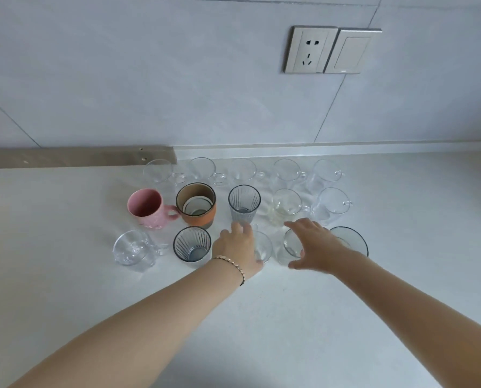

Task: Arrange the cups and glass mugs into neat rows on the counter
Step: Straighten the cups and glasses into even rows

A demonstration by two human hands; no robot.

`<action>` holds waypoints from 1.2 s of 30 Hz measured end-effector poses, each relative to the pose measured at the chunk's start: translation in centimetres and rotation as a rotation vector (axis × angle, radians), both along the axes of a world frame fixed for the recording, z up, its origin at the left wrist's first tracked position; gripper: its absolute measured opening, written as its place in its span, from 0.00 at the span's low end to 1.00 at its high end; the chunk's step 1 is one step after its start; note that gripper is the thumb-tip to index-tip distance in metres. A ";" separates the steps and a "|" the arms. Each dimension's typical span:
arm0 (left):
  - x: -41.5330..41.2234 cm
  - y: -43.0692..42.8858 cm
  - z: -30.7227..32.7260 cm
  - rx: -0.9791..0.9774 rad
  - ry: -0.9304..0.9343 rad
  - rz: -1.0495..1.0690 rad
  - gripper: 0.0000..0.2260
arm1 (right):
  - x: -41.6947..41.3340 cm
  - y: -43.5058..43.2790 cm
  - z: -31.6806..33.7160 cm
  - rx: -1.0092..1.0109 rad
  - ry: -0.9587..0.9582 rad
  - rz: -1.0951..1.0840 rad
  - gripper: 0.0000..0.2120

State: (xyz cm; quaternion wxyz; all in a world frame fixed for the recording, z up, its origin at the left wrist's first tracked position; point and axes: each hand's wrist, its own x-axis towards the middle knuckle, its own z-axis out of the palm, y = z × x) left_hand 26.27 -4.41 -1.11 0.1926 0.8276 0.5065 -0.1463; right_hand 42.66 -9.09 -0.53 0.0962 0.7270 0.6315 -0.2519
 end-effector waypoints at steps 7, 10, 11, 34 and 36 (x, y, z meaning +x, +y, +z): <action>4.0 -0.2 -1.7 -0.037 0.119 0.180 0.31 | 2.3 0.4 -1.6 0.060 -0.042 0.122 0.35; 4.0 0.3 -1.3 -0.044 0.207 0.080 0.32 | 2.8 0.7 -1.8 0.066 -0.050 0.124 0.33; 3.9 0.5 -1.1 -0.046 0.242 0.018 0.33 | 2.9 0.8 -1.8 0.067 -0.050 0.110 0.33; 0.9 3.8 -1.8 0.013 0.237 -0.337 0.37 | 2.4 1.0 -1.9 0.126 -0.027 -0.032 0.45; 0.9 3.7 -1.7 0.010 0.249 -0.326 0.37 | 3.3 0.6 -1.2 0.151 -0.028 -0.050 0.50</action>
